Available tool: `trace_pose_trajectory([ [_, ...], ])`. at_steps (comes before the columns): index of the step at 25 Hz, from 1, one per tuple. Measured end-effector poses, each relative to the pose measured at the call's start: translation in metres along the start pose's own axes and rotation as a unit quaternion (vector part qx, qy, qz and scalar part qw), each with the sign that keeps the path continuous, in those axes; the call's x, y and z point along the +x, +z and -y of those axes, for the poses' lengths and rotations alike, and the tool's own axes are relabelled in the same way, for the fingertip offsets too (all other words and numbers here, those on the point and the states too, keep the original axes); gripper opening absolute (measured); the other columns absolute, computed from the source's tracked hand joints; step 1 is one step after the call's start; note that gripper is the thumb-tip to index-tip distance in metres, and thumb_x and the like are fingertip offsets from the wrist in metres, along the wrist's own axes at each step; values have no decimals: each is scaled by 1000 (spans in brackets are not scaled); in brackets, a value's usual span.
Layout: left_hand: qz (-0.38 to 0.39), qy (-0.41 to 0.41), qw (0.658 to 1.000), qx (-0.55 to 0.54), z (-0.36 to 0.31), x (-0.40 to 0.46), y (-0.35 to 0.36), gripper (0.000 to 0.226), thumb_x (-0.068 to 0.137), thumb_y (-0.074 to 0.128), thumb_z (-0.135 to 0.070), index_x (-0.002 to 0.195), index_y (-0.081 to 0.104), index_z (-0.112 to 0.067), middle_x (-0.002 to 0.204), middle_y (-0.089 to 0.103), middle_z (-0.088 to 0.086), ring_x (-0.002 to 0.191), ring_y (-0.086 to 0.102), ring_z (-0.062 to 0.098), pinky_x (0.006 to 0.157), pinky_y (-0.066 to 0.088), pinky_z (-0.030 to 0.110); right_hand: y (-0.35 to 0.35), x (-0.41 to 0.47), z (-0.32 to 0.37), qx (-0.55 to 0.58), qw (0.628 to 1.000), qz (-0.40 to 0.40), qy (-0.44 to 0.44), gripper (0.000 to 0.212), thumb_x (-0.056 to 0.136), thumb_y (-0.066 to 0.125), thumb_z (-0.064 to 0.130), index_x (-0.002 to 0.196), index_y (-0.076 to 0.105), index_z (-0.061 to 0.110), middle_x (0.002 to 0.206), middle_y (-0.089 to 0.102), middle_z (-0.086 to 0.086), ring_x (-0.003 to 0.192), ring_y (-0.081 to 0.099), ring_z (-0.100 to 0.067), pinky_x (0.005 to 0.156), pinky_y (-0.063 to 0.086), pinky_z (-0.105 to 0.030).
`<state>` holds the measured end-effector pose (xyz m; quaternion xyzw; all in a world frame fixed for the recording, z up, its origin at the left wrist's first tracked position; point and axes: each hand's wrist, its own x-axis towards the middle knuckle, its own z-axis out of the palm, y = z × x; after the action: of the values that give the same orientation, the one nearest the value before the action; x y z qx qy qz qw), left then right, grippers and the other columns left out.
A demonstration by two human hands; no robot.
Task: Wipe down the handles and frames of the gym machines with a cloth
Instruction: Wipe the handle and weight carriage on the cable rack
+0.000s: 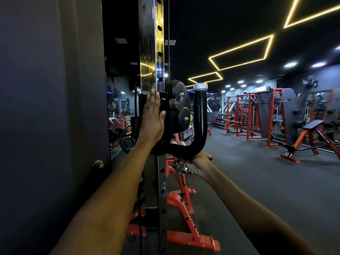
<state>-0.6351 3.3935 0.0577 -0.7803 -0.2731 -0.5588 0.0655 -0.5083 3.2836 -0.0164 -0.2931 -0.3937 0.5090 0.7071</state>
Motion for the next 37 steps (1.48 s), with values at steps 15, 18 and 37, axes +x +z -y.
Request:
trace_pose_trajectory([
  [15,-8,-4,1000,9,1,1,2,60,104,31,-25,153,-3,-16,162,-8,1,148,-10,13,122,2,39,8,-48,45,-466,600,-102,-642,28,92,38,-8,107,62,-6,107,61,-20,98,57,-18,87,48,-20],
  [18,-8,2,1000,12,2,2,3,60,104,31,-25,153,-2,-15,162,-8,2,148,-10,13,122,4,40,44,-49,30,-772,367,61,-515,33,92,35,3,113,59,-5,113,58,-19,103,57,-29,83,52,-33],
  [37,8,-14,1000,4,-2,1,0,60,104,30,-26,152,-5,-18,160,-13,-4,147,-14,11,121,0,36,24,-24,128,-765,260,25,-588,43,86,42,0,127,53,-4,134,52,-20,129,44,-31,108,26,-39],
])
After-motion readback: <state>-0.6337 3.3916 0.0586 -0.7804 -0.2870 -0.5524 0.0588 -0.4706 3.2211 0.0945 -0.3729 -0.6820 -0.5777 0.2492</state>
